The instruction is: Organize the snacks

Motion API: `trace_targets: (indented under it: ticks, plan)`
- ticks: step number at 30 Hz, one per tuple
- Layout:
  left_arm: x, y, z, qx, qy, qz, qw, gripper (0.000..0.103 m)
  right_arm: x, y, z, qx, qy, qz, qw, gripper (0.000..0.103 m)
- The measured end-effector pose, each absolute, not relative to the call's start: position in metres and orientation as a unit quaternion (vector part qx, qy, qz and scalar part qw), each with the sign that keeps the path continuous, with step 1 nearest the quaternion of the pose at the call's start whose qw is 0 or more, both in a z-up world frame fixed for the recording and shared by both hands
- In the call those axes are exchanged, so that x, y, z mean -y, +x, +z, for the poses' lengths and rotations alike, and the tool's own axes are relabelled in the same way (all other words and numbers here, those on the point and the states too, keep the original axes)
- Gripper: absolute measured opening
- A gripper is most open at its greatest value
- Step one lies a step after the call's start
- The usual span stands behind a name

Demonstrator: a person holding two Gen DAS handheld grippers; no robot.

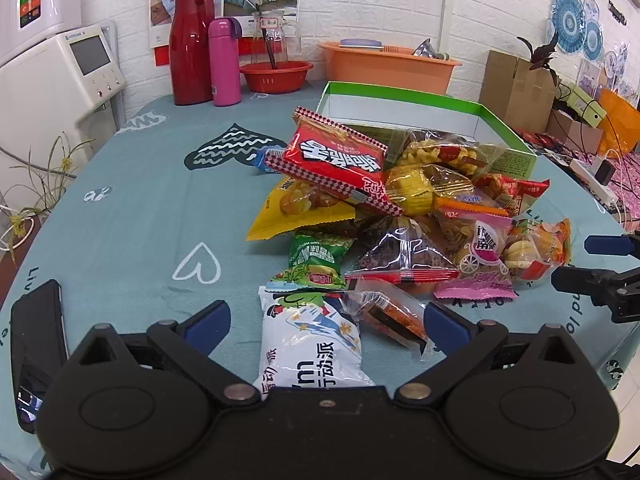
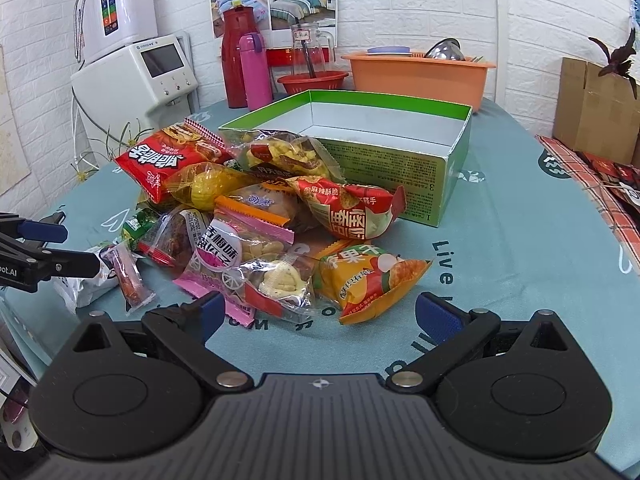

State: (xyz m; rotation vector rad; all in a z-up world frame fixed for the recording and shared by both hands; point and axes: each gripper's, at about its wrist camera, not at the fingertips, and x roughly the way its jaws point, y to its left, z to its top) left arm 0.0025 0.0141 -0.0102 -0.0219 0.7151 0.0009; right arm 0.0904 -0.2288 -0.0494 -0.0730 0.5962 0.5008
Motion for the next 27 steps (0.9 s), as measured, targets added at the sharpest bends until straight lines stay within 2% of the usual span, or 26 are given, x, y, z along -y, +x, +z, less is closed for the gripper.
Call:
trace_targets:
  ticks: [19, 27]
  plan:
    - [-0.018, 0.010, -0.009, -0.358, -0.024, -0.011, 0.933, 0.103, 0.231, 0.093, -0.050, -0.274, -0.028, 0.264, 0.924, 0.103]
    - [-0.016, 0.020, -0.005, -0.375, -0.040, -0.024, 0.926, 0.103, 0.244, 0.098, -0.049, -0.212, 0.017, 0.260, 0.942, 0.103]
